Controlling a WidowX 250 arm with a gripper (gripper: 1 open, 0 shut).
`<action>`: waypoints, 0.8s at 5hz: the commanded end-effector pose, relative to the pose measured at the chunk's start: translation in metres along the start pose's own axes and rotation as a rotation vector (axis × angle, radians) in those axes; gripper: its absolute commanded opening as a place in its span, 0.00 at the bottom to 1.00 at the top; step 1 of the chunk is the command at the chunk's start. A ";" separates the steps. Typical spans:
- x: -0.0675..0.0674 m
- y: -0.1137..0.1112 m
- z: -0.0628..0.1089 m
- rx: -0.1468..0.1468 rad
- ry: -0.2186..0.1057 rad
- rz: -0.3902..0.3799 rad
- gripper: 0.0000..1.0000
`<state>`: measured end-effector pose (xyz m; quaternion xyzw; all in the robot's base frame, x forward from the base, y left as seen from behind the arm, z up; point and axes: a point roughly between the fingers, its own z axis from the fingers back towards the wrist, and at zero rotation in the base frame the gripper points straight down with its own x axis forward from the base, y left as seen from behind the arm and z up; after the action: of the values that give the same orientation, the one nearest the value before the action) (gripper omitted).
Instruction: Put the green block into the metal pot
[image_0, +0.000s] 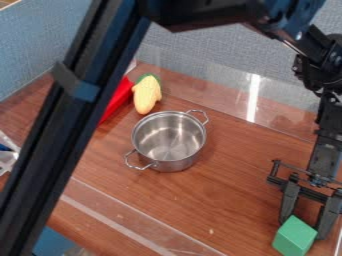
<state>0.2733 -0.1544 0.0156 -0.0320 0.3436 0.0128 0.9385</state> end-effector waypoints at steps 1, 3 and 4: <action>-0.012 0.003 0.026 -0.018 -0.078 -0.013 0.00; -0.021 0.010 0.036 -0.010 -0.097 -0.009 0.00; -0.025 0.014 0.042 -0.005 -0.107 -0.005 0.00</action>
<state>0.2732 -0.1396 0.0360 -0.0209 0.3299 0.0146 0.9437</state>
